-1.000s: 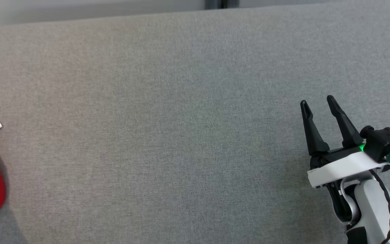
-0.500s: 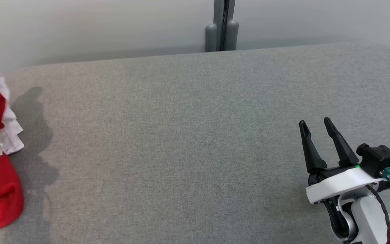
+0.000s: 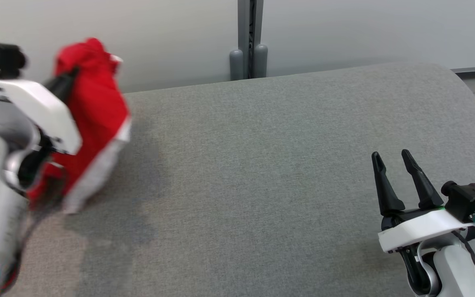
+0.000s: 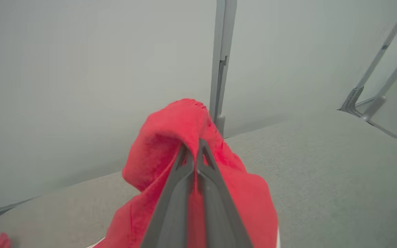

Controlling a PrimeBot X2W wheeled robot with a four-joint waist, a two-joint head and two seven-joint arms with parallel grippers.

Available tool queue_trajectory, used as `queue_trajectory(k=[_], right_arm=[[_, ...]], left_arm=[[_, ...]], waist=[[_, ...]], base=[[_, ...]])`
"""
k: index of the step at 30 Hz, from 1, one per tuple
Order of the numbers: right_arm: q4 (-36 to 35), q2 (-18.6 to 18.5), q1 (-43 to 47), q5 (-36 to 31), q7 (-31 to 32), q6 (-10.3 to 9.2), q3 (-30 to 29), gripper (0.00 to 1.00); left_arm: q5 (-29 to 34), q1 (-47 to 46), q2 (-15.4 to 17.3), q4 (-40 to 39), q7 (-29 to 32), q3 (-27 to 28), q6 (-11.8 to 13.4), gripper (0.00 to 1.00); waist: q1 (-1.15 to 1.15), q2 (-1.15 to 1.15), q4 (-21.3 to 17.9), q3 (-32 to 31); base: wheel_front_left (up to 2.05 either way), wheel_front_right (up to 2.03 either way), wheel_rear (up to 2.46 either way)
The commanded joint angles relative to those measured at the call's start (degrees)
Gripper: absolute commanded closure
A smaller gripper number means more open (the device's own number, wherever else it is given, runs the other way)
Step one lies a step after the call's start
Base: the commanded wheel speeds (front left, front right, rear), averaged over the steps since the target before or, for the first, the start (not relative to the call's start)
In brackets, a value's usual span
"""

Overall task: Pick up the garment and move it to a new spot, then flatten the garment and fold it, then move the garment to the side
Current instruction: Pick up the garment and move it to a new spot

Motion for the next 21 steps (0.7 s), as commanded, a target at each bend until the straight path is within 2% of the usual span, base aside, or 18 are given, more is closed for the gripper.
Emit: queue_trajectory(k=[1,5,10,16,21], right_arm=[[-0.37,-0.3,0.46,0.4,-0.33,0.13,-0.37,0.0],[-0.59,-0.04,0.01,0.28,-0.33,0.13,-0.52,0.0],[-0.85,0.17,-0.88,0.2,-0.33,0.13,-0.62,0.0],[-0.66,0.79,-1.23,0.24,-0.32,0.13,-0.4,0.0],[-0.4,1.56,-1.43,0.63,-0.33,0.13,0.0,0.0]], left_arm=[[-0.59,1.26,-0.9,-1.42,-0.04,-0.14,0.63,1.0],[-0.47,6.02,-5.47,-7.76,-0.98,-2.29,3.51,1.0],[-1.3,10.0,-11.9,-10.73,-1.79,-5.99,4.92,1.0],[-2.51,11.02,-17.75,-7.29,-5.6,-7.41,4.14,1.0],[-2.14,8.6,-20.85,-1.93,-7.32,-9.3,3.05,1.0]], waist=[[0.0,0.0,-0.37,0.07],[0.0,0.0,-1.56,0.93],[0.0,0.0,-3.22,2.01],[0.0,0.0,-6.53,2.35],[0.0,0.0,-9.21,3.51]], base=[[0.0,0.0,0.0],[0.0,0.0,0.0],[0.0,0.0,0.0],[0.0,0.0,0.0],[0.0,0.0,0.0]])
